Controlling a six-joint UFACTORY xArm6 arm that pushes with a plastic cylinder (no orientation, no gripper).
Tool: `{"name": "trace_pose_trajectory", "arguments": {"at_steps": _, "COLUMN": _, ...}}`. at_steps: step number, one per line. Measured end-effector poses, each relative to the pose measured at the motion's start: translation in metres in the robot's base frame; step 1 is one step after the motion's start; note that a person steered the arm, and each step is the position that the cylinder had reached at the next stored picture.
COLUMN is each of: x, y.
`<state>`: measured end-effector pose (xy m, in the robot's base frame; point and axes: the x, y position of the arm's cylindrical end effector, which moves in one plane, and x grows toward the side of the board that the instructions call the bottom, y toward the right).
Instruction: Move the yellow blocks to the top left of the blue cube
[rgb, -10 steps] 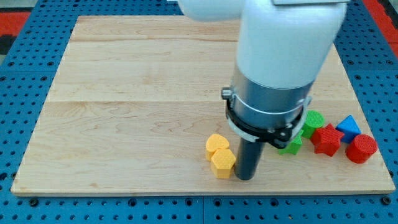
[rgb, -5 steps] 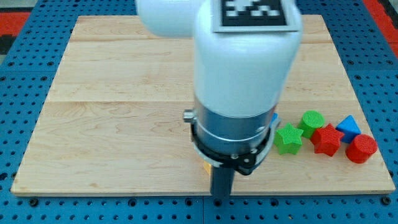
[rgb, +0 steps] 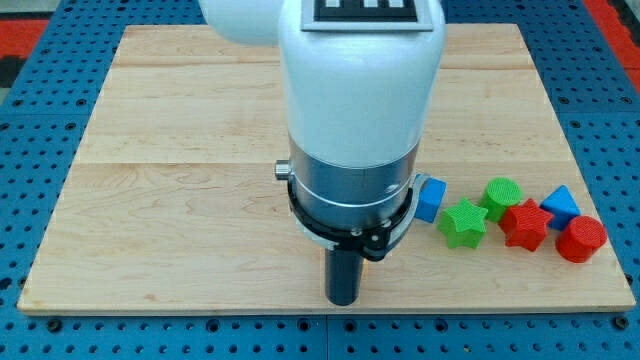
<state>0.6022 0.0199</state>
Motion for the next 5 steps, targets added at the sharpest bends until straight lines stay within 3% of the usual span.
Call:
{"name": "trace_pose_trajectory", "arguments": {"at_steps": 3, "x": -0.019, "y": 0.006}}
{"name": "trace_pose_trajectory", "arguments": {"at_steps": 5, "x": -0.007, "y": 0.062}}
